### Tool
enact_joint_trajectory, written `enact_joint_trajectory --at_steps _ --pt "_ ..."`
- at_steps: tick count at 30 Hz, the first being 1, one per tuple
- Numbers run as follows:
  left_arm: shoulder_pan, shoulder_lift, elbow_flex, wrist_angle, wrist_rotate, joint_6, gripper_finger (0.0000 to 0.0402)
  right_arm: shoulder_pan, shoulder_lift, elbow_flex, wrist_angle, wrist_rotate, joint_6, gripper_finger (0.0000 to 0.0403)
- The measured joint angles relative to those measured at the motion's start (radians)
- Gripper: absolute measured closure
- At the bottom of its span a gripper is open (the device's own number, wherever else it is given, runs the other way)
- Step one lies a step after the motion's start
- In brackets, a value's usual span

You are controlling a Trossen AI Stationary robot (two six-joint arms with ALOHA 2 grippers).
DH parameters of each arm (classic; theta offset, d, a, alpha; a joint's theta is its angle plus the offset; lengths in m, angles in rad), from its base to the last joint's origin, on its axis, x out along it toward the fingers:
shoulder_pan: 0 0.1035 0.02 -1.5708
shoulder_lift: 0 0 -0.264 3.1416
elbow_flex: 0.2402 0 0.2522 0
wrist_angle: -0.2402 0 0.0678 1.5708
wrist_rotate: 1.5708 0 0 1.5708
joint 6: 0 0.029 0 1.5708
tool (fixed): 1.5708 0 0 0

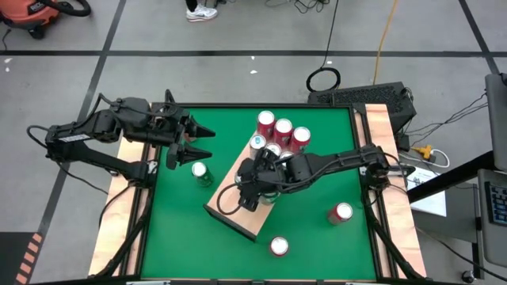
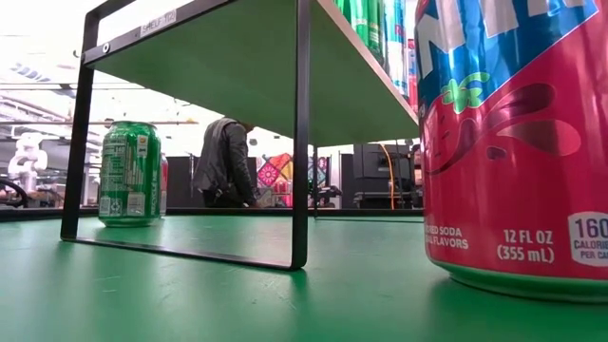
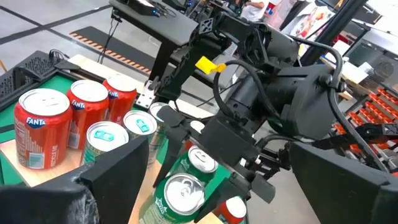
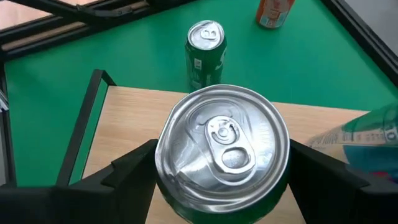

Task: Sort soda cans
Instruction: Put the green soda can on the shelf and align it with the other green soda can

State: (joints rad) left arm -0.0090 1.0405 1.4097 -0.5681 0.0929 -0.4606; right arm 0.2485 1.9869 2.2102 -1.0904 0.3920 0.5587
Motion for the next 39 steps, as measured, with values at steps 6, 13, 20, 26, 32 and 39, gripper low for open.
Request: enact_joint_trajectory --at_steps 6,13,20,26,32,39 --pt "0.0 0.0 0.0 -0.001 0.0 0.005 0.0014 -0.001 -0.002 -0.001 -0.003 0.003 -0.002 0.0108" --pt "0.0 0.0 0.0 -0.002 0.0 0.005 0.0014 -0.005 -0.002 -0.001 -0.005 0.004 -0.022 0.0108" --pt "0.0 0.0 0.0 -0.002 0.0 0.005 0.0014 -0.005 -0.002 -0.001 -0.014 0.004 -0.024 0.0108" --pt "0.0 0.0 0.0 -0.002 0.0 0.004 0.0014 -0.005 -0.002 -0.001 -0.014 0.004 -0.024 0.0107" --pt "0.0 0.0 0.0 -0.002 0.0 0.004 0.0014 -0.005 0.004 -0.002 -0.01 0.004 -0.021 0.0107" --pt "0.0 0.0 0.0 -0.002 0.0 0.003 0.0014 -0.005 0.025 -0.002 0.016 0.0 -0.021 0.0107"
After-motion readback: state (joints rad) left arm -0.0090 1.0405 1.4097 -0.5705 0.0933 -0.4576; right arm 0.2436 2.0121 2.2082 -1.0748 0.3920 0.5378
